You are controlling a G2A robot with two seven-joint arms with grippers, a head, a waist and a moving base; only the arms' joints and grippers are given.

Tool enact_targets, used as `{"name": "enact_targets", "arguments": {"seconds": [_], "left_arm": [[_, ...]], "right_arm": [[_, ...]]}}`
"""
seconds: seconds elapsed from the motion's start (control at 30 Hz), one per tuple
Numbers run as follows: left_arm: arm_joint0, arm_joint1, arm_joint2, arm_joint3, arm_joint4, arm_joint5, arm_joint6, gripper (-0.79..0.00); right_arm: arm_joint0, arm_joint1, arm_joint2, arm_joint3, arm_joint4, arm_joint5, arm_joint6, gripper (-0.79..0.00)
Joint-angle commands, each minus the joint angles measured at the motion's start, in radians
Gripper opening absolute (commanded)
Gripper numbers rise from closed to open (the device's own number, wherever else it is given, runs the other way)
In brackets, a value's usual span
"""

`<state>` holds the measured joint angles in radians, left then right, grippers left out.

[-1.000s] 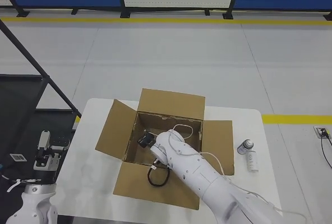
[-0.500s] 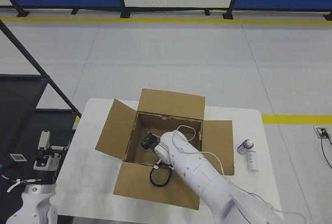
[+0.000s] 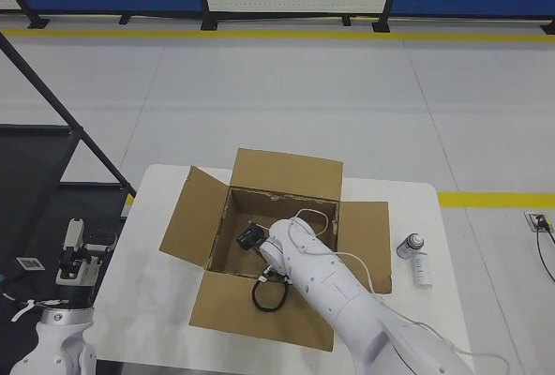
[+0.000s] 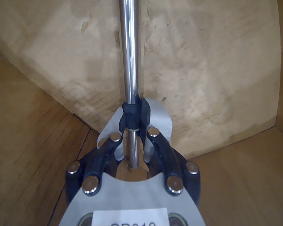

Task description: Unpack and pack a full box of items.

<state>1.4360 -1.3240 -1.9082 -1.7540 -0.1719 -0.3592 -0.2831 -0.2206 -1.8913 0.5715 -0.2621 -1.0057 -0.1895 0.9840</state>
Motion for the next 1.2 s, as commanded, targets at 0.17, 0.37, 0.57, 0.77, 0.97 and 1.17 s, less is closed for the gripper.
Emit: {"name": "enact_targets", "arguments": {"seconds": [0.17,0.37,0.57,0.77,0.97,1.17], "left_arm": [[0.0,0.0,0.0,0.0,0.0,0.0,0.0,0.0],[0.0,0.0,0.0,0.0,0.0,0.0,0.0,0.0],[0.0,0.0,0.0,0.0,0.0,0.0,0.0,0.0],[0.0,0.0,0.0,0.0,0.0,0.0,0.0,0.0],[0.0,0.0,0.0,0.0,0.0,0.0,0.0,0.0],[0.0,0.0,0.0,0.0,0.0,0.0,0.0,0.0]], "right_arm": [[0.03,0.005,0.024,0.031,0.022,-0.035,-0.036,-0.785],[0.066,0.03,0.059,0.05,0.06,-0.136,-0.071,-0.785],[0.073,0.061,0.083,0.027,0.076,-0.239,-0.096,-0.785],[0.05,0.105,0.105,-0.043,0.066,-0.311,-0.123,-0.785],[-0.016,0.173,0.148,-0.231,0.027,-0.279,-0.093,-0.785],[-0.195,0.281,0.272,-0.629,-0.052,-0.188,0.037,-0.785]]}}
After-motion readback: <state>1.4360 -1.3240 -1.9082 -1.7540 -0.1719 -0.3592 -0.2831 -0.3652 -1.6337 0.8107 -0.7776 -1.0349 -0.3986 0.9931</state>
